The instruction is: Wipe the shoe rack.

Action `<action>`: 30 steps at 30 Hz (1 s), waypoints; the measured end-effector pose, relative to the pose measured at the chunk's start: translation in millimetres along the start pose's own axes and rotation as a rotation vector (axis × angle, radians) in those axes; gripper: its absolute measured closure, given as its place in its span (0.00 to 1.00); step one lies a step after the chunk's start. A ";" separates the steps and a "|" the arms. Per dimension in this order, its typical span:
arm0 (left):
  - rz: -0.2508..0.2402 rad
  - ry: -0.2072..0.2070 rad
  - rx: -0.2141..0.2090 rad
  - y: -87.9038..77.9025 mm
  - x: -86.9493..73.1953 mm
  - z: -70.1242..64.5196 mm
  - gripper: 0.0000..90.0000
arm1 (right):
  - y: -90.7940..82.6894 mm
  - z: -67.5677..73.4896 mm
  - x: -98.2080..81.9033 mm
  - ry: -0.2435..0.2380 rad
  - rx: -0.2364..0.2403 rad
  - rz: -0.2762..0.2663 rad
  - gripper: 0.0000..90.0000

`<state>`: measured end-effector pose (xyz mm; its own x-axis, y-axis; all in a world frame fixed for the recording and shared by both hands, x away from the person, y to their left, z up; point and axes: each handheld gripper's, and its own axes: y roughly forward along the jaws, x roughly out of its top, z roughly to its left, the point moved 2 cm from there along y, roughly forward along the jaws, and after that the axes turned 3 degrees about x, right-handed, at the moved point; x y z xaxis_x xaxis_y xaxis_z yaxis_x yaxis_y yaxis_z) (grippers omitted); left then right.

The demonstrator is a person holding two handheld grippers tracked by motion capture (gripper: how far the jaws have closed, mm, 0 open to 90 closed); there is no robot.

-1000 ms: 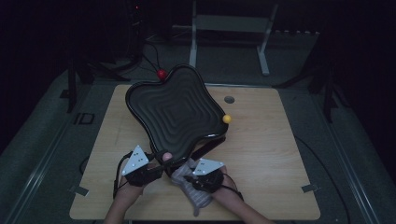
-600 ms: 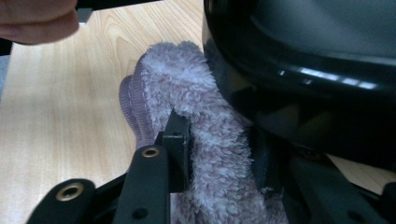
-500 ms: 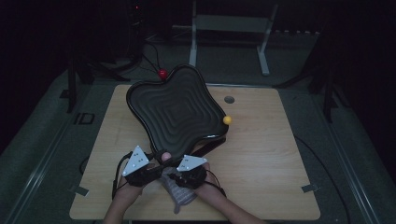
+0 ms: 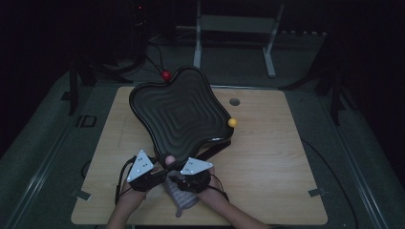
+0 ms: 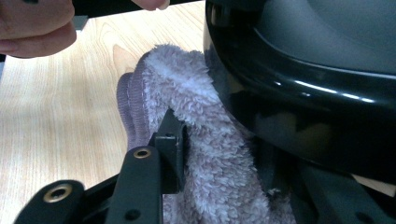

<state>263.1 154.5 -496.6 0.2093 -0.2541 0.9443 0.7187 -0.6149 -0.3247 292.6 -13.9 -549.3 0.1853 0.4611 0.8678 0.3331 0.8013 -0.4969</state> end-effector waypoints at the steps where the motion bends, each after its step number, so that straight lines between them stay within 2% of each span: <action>1: 0.002 -0.001 0.003 0.1 0.2 0.0 0.67 | 1.6 -0.6 0.1 0.004 0.004 0.000 0.65; 6: 0.004 -0.009 0.008 0.4 0.4 1.4 0.66 | 9.8 -5.0 -2.1 0.009 0.027 0.029 0.70; 9: 0.005 -0.012 0.002 0.3 0.5 2.4 0.66 | 15.8 -5.6 -10.5 0.009 0.034 0.087 0.70; 10: 0.005 -0.011 0.005 0.2 0.5 1.9 0.66 | 15.5 -5.6 -12.6 0.006 0.033 0.079 0.71; 13: -0.009 -0.013 0.004 0.0 -1.0 1.5 0.66 | 12.1 -4.1 -11.4 0.018 0.024 0.103 0.72; 14: -0.008 -0.014 0.001 -0.1 -0.9 1.8 0.66 | 8.9 -4.1 -11.7 0.008 0.023 0.114 0.74; 16: -0.012 -0.017 0.000 -0.1 -1.1 2.0 0.66 | 2.4 -5.1 -13.8 0.018 0.032 0.122 0.78; 18: -0.018 -0.021 0.000 0.1 -1.6 2.0 0.66 | -6.8 -6.4 -15.8 0.024 0.033 0.137 0.79; 19: -0.019 -0.022 -0.002 0.1 -1.7 2.1 0.66 | -14.5 -6.7 -15.7 0.011 0.015 0.137 0.80; 21: -0.030 -0.045 -0.012 0.0 -2.3 2.3 0.66 | -25.8 -9.6 -14.8 0.018 0.011 0.133 0.80; 23: -0.031 -0.049 -0.015 0.9 -2.0 0.0 0.66 | -40.2 -15.6 -14.3 0.024 -0.022 0.128 0.80; 25: -0.021 -0.045 -0.023 1.9 -0.2 -3.3 0.66 | -56.3 -24.4 -15.8 0.043 -0.039 0.115 0.80; 30: -0.022 -0.050 -0.071 7.3 3.0 -16.0 0.66 | -98.7 -50.4 -28.2 0.095 -0.122 0.108 0.80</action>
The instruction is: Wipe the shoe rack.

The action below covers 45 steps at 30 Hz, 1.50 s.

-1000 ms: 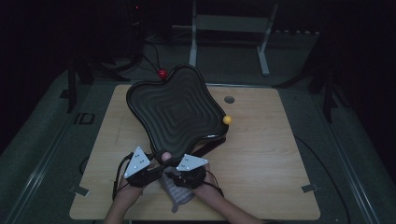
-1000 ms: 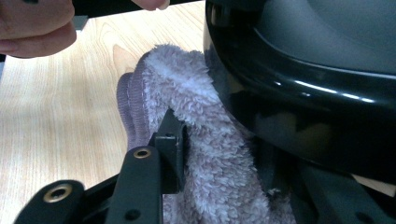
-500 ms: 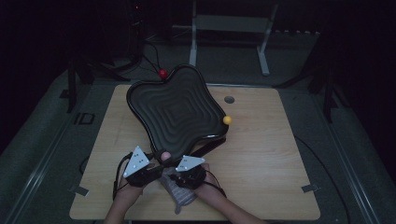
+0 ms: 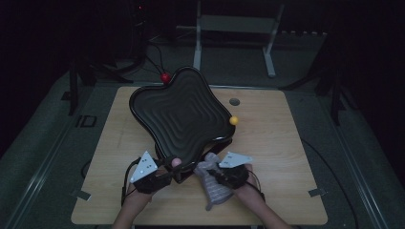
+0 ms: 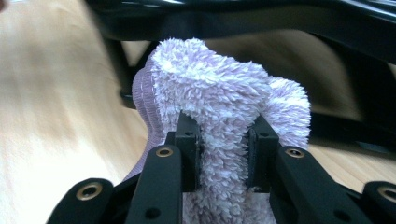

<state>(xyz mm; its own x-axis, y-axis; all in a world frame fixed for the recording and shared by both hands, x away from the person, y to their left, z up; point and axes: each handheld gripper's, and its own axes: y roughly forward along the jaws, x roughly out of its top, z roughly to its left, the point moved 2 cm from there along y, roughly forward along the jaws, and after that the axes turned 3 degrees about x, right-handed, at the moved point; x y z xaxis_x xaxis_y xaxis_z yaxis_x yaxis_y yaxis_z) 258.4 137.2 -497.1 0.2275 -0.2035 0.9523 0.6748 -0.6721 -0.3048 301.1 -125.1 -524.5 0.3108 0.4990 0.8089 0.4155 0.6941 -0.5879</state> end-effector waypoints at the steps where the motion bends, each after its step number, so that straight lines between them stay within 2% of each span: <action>1: 0.001 -0.003 -0.006 1.6 0.7 -2.3 0.65 | -4.8 -4.3 -2.2 0.007 -0.011 -0.002 0.80; 5: -0.003 -0.028 -0.035 9.3 3.4 -9.2 0.65 | -26.3 -20.3 -11.0 0.048 -0.046 -0.017 0.80; 8: -0.001 -0.036 -0.045 16.9 6.3 -15.9 0.66 | -34.5 -24.9 -14.0 0.058 -0.058 -0.032 0.80; 11: 0.007 -0.014 -0.063 20.5 9.6 -24.0 0.64 | -45.0 -29.7 -17.9 0.067 -0.079 -0.040 0.80; 14: -0.016 -0.009 -0.063 15.6 13.5 -26.5 0.58 | -50.9 -30.9 -18.6 0.070 -0.093 -0.052 0.79; 18: -0.035 -0.002 -0.052 0.0 18.0 -29.7 0.62 | -59.4 -31.8 -19.6 0.092 -0.100 -0.080 0.79; 20: -0.024 0.024 -0.040 -8.7 13.1 -32.8 0.65 | -62.6 -32.2 -20.3 0.094 -0.106 -0.087 0.80; 22: -0.006 0.030 -0.032 -14.8 5.4 -33.4 0.65 | -64.3 -33.1 -21.2 0.100 -0.113 -0.093 0.79; 25: 0.032 0.037 -0.025 -19.4 -7.9 -33.7 0.71 | -65.5 -34.3 -21.4 0.118 -0.115 -0.105 0.79; 26: 0.045 0.043 -0.022 -19.5 -11.0 -34.0 0.77 | -65.6 -33.9 -21.3 0.115 -0.118 -0.107 0.79; 27: 0.056 0.057 0.014 -18.6 -16.5 -34.3 0.79 | -65.4 -33.6 -21.4 0.113 -0.119 -0.107 0.79; 29: 0.094 0.055 0.035 -12.5 -26.0 -32.6 0.88 | -64.3 -34.0 -22.6 0.104 -0.125 -0.101 0.79; 30: 0.125 0.054 0.068 -7.3 -30.7 -31.1 0.90 | -63.9 -34.4 -23.8 0.109 -0.124 -0.100 0.79; 33: 0.193 0.026 0.101 8.1 -42.7 -25.8 0.99 | -62.4 -35.7 -26.5 0.118 -0.121 -0.091 0.79; 36: 0.207 0.008 0.125 17.1 -46.3 -23.0 0.99 | -64.3 -36.2 -26.7 0.113 -0.125 -0.096 0.79; 37: 0.207 0.008 0.125 17.1 -46.3 -23.0 0.99 | -64.3 -36.2 -26.7 0.113 -0.125 -0.096 0.79; 38: 0.211 -0.019 0.137 21.1 -46.9 -21.2 0.99 | -64.9 -36.6 -26.5 0.113 -0.125 -0.097 0.79; 39: 0.212 -0.023 0.133 23.2 -47.0 -21.0 0.99 | -66.2 -37.1 -26.2 0.117 -0.127 -0.100 0.79; 40: 0.213 -0.011 0.144 25.2 -47.1 -21.7 0.99 | -66.9 -37.1 -26.1 0.117 -0.128 -0.102 0.79; 43: 0.214 -0.006 0.136 30.7 -46.8 -24.3 0.99 | -67.8 -36.6 -26.1 0.116 -0.128 -0.103 0.79; 45: 0.209 -0.003 0.114 34.2 -46.3 -27.2 0.99 | -68.2 -35.1 -25.9 0.113 -0.125 -0.101 0.79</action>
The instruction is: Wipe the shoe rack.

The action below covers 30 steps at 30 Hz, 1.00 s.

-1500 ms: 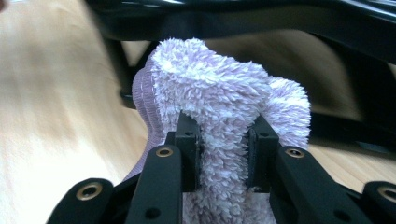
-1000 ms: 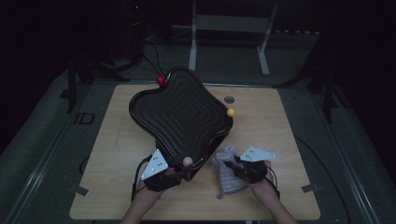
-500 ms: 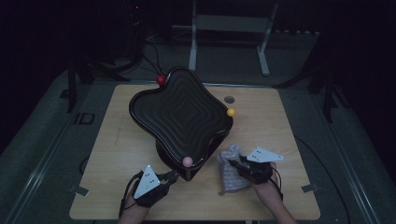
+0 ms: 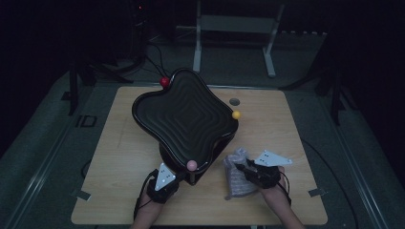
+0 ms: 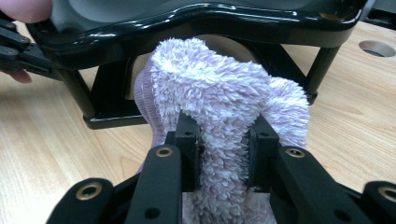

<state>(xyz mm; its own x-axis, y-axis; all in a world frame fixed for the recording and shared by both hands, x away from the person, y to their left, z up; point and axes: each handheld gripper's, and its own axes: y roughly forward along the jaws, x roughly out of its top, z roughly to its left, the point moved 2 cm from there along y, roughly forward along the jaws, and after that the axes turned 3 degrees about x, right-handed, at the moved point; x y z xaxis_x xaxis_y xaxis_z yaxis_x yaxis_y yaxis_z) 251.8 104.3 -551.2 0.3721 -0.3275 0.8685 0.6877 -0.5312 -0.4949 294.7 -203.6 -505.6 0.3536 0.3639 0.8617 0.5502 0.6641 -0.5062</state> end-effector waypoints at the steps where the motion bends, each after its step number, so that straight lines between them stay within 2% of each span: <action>1: -0.005 0.010 -0.005 1.2 0.4 -2.2 0.99 | -0.6 0.8 -0.1 -0.004 -0.001 -0.001 0.79; 9: -0.015 -0.002 -0.032 8.1 3.5 -8.1 0.99 | -4.5 2.1 -1.8 0.004 0.002 -0.002 0.79; 14: -0.019 0.006 -0.054 13.1 7.4 -13.9 0.99 | -9.3 2.1 -3.8 0.017 0.009 -0.007 0.79; 21: -0.015 0.046 -0.065 26.0 12.5 -22.1 0.98 | -12.4 2.5 -7.7 0.026 0.008 -0.005 0.79; 25: -0.013 0.039 -0.078 33.6 15.1 -24.8 0.98 | -12.6 2.2 -8.9 0.030 0.006 -0.006 0.79; 28: -0.015 0.053 -0.075 37.5 17.5 -26.7 0.98 | -12.0 1.2 -10.0 0.029 0.000 -0.003 0.79; 30: -0.020 0.056 -0.079 42.9 20.6 -28.1 0.98 | -11.5 -2.2 -11.3 0.047 0.004 -0.005 0.79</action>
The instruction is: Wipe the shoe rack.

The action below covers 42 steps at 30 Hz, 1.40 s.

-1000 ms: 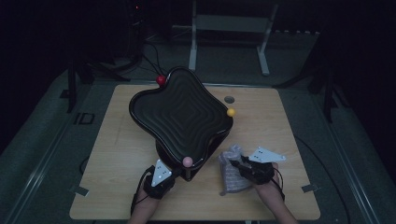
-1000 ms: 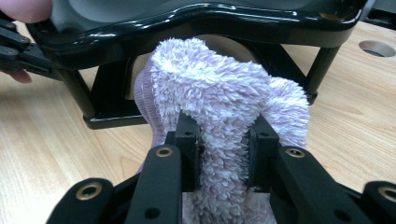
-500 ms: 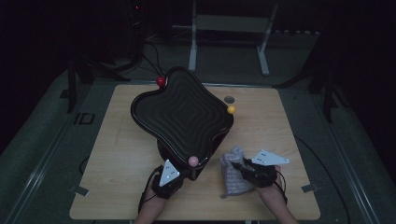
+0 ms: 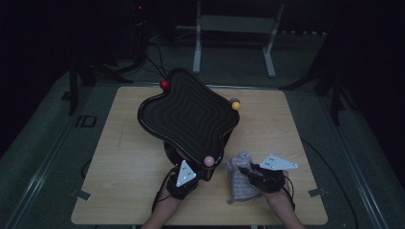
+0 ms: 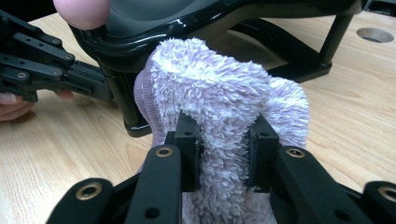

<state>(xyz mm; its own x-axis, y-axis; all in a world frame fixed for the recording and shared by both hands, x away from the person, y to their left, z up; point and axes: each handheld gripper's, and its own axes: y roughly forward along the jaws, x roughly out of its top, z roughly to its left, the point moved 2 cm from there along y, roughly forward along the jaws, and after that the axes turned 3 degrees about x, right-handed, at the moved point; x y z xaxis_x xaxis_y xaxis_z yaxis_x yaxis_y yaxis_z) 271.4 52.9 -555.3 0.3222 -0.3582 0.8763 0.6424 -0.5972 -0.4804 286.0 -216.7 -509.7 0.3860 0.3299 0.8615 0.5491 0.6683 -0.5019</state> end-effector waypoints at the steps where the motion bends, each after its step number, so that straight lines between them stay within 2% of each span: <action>1: -0.003 0.004 -0.004 2.3 0.9 -0.2 0.98 | -0.5 -1.0 -0.3 0.004 -0.004 -0.001 0.79; 4: -0.012 0.000 -0.014 8.7 3.1 -0.6 0.98 | -2.8 -3.6 -0.4 0.012 -0.007 -0.009 0.79; 9: -0.014 0.020 -0.013 19.6 8.0 -2.5 0.98 | -5.1 -5.9 -0.5 0.014 -0.015 -0.014 0.79; 11: -0.021 0.006 -0.025 23.4 9.9 -2.2 0.98 | -5.9 -6.3 -0.9 0.016 -0.019 -0.016 0.79; 23: -0.037 0.006 -0.045 43.0 17.4 -13.6 0.97 | -8.4 -8.3 -1.4 0.016 -0.032 -0.019 0.79; 25: -0.037 -0.002 -0.048 43.4 17.9 -13.6 0.94 | -8.0 -9.5 -1.8 0.022 -0.030 -0.018 0.79; 28: -0.043 0.002 -0.046 35.4 13.3 -11.6 0.89 | -9.2 -9.9 -2.1 0.024 -0.031 -0.021 0.79; 32: -0.048 -0.019 -0.051 16.0 4.5 0.5 0.77 | -10.6 -11.2 -1.4 0.026 -0.033 -0.025 0.79; 34: -0.041 -0.033 -0.030 5.2 -1.2 8.8 0.74 | -11.9 -10.9 -0.2 0.024 -0.034 -0.028 0.79; 35: -0.039 -0.036 -0.017 -0.1 -4.6 13.7 0.73 | -12.7 -10.6 0.6 0.021 -0.036 -0.031 0.79; 36: -0.036 -0.040 0.012 -7.4 -9.7 22.4 0.71 | -13.5 -10.2 1.2 0.021 -0.037 -0.034 0.79; 40: -0.049 -0.113 0.086 -22.6 -21.8 51.6 0.71 | -15.6 -9.0 2.9 0.018 -0.038 -0.039 0.79; 42: -0.061 -0.135 0.125 -26.4 -25.0 66.9 0.71 | -16.6 -8.7 3.6 0.017 -0.039 -0.043 0.79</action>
<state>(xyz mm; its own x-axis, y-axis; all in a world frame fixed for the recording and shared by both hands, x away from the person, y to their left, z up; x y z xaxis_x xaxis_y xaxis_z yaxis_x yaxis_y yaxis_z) 292.9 125.6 -562.0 0.3646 -0.2195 0.9049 0.7424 -0.5180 -0.4248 284.8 -232.4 -498.9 0.3736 0.2894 0.8813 0.5937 0.6554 -0.4669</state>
